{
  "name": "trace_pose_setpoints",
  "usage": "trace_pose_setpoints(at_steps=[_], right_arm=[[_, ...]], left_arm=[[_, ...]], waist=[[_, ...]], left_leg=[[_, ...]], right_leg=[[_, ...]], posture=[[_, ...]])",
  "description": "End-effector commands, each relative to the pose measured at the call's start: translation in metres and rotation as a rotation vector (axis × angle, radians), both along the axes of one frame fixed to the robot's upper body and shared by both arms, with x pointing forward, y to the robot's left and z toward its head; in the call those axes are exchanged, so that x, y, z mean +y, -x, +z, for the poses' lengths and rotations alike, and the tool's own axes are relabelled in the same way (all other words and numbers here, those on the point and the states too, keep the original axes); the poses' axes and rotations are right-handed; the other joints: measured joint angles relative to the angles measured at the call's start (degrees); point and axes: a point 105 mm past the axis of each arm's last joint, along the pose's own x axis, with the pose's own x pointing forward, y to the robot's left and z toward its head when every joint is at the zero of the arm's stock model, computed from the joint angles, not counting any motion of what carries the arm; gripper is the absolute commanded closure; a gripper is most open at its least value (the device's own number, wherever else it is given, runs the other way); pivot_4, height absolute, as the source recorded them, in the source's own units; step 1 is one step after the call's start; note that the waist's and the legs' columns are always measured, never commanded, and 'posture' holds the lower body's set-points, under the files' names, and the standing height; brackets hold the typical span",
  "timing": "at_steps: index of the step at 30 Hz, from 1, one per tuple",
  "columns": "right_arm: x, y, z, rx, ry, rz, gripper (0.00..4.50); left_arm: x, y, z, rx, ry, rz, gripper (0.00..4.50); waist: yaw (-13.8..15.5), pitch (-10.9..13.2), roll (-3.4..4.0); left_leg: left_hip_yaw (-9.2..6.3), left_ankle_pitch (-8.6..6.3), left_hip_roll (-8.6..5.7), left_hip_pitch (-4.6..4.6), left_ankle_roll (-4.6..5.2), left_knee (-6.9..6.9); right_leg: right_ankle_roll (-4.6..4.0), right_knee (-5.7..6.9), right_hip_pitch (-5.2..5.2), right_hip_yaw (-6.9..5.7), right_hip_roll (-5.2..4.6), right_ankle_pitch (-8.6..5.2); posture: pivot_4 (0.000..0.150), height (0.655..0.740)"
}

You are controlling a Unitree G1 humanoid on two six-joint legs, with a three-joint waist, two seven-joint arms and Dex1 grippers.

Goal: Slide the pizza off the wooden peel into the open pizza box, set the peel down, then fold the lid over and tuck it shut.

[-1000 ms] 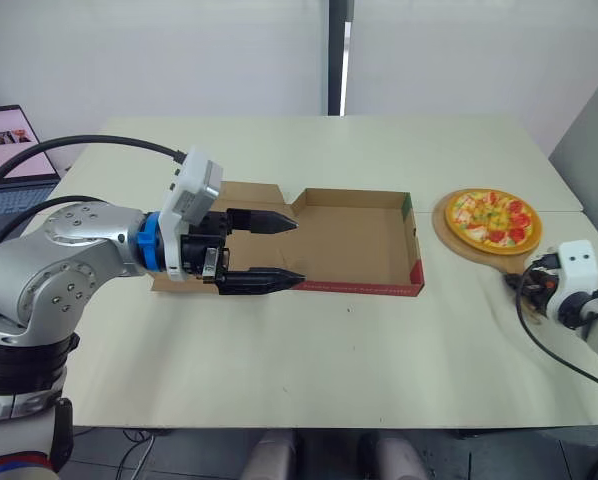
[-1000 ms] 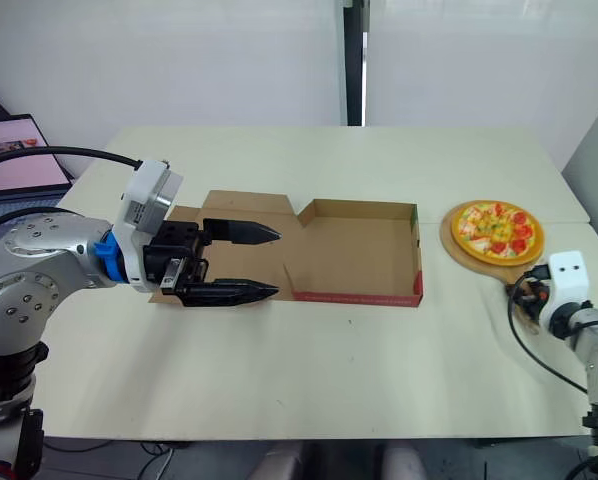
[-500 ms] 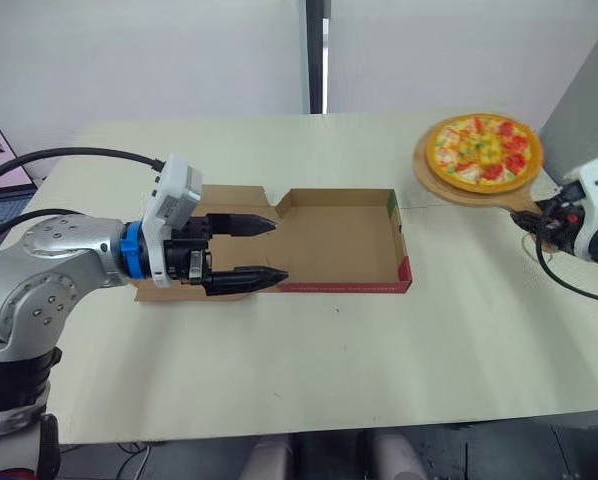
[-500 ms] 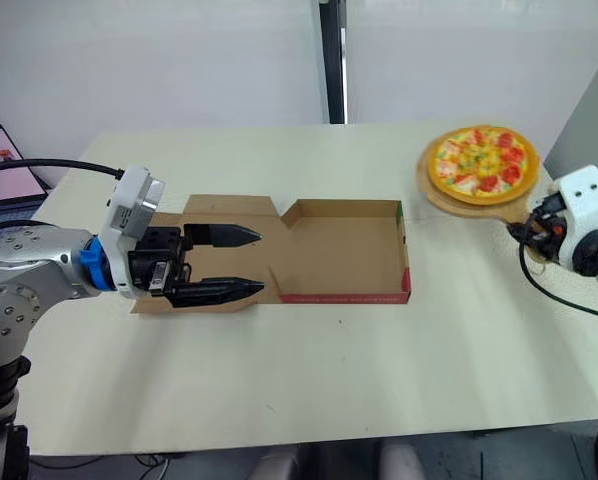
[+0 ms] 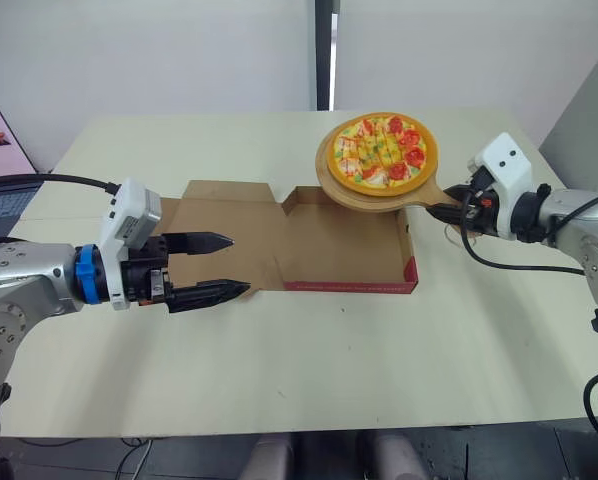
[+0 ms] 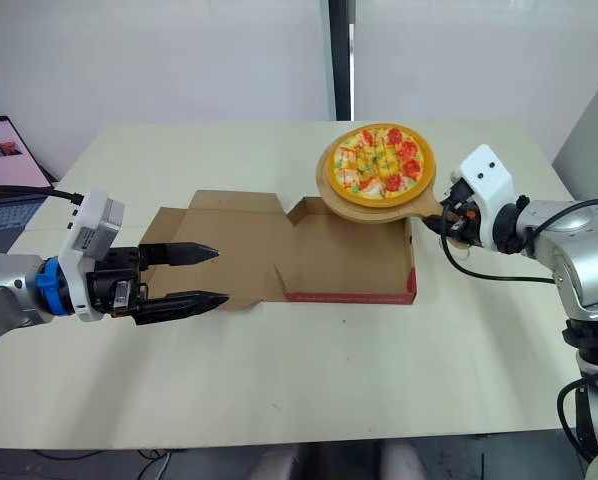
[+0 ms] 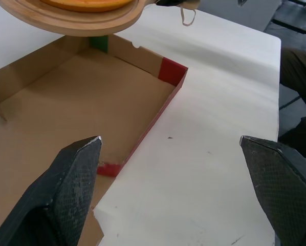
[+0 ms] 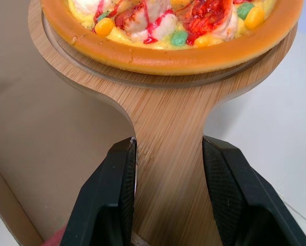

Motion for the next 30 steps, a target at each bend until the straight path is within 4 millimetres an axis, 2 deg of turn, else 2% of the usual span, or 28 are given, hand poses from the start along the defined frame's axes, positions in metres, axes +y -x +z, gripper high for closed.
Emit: trace_pose_setpoints(at_steps=[1,7,18,24,30], right_arm=[[0.009,0.003,0.035,-0.186,0.068,0.065,2.84],[0.014,0.001,0.029,-0.247,0.174,0.106,2.84],[-0.002,-0.013,0.013,-0.266,0.291,0.072,2.84],[-0.003,-0.016,0.016,-0.331,0.352,0.077,2.84],[-0.028,-0.032,0.039,-0.461,0.467,-0.038,2.84]], left_arm=[[0.000,0.006,0.007,-0.033,-0.002,0.003,0.00],[0.000,0.006,0.005,-0.028,-0.003,0.015,0.00],[-0.003,0.006,0.005,-0.023,-0.004,0.004,0.00],[-0.006,0.005,0.005,-0.021,0.001,-0.005,0.00],[-0.006,0.005,0.005,-0.023,0.001,-0.003,0.00]], waist=[[0.0,0.0,0.00],[-0.1,0.0,0.00],[-0.1,0.0,0.00],[-0.5,0.0,0.00],[-0.7,0.0,0.00]], left_leg=[[0.01,0.00,0.00,0.01,0.00,0.00],[0.03,0.00,0.00,0.01,0.00,-0.01],[0.04,0.00,0.00,0.01,-0.01,0.01],[0.05,0.01,0.00,0.01,-0.01,0.00],[0.09,0.01,0.00,0.03,-0.02,0.03]], right_leg=[[0.00,0.00,0.00,0.01,0.00,0.00],[0.00,0.04,-0.03,0.02,0.01,0.00],[-0.01,0.05,-0.03,0.02,0.01,0.01],[-0.01,0.06,-0.05,0.03,0.01,0.01],[-0.01,0.10,-0.04,0.05,0.01,0.02]], posture=[[0.150,0.7400],[0.150,0.7400],[0.150,0.7400],[0.150,0.7400],[0.150,0.7400]])
